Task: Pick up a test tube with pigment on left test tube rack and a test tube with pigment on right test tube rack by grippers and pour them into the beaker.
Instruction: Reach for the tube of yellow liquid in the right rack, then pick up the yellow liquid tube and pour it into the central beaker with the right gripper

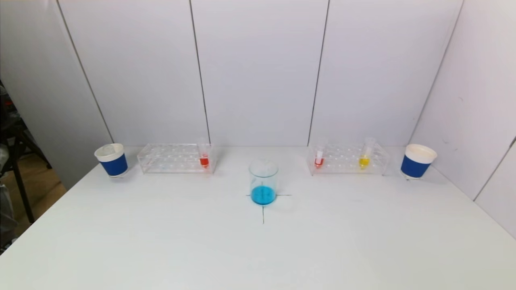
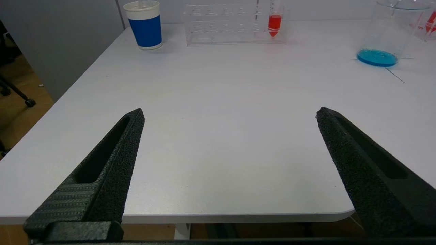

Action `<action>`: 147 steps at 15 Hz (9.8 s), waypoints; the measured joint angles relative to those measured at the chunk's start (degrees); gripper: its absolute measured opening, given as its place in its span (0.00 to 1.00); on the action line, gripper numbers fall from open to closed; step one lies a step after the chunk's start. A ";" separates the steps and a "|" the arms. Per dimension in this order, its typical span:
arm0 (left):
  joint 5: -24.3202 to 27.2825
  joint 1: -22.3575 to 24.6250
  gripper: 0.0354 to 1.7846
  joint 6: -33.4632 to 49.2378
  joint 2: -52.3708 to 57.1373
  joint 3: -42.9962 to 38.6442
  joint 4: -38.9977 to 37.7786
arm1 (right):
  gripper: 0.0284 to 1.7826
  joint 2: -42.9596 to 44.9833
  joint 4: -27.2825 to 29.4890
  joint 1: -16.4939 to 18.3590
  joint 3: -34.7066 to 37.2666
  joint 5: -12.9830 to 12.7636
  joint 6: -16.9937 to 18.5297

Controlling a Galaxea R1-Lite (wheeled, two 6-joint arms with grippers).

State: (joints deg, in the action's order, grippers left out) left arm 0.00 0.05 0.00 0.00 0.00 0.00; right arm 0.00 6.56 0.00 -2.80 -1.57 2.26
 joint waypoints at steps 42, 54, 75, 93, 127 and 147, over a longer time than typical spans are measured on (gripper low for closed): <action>0.00 0.00 0.99 -0.02 -0.07 0.00 0.00 | 0.99 -123.17 -78.69 -2.26 -41.16 0.15 -0.30; 0.00 0.00 0.99 0.00 -0.10 0.00 0.00 | 0.99 -130.10 -80.97 -2.32 -45.53 -1.84 -0.15; 0.00 0.00 0.99 0.00 -0.10 0.00 0.00 | 0.99 -135.74 -80.68 -2.12 -53.42 -2.00 -0.20; 0.00 0.00 0.99 0.00 -0.10 0.00 0.00 | 0.99 -140.91 -79.21 -1.49 -60.67 -2.00 -0.35; 0.00 0.00 0.99 0.00 -0.10 0.00 0.00 | 0.30 -141.86 -79.43 -2.26 -60.81 -2.01 -0.68; 0.00 0.00 0.99 0.00 -0.10 0.00 0.00 | 0.30 -123.93 -64.46 -1.56 -60.42 -1.23 -2.18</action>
State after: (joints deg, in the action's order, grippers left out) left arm 0.00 0.05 0.00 -0.10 0.00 0.00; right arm -123.93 -57.91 -1.56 -63.22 -2.80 0.07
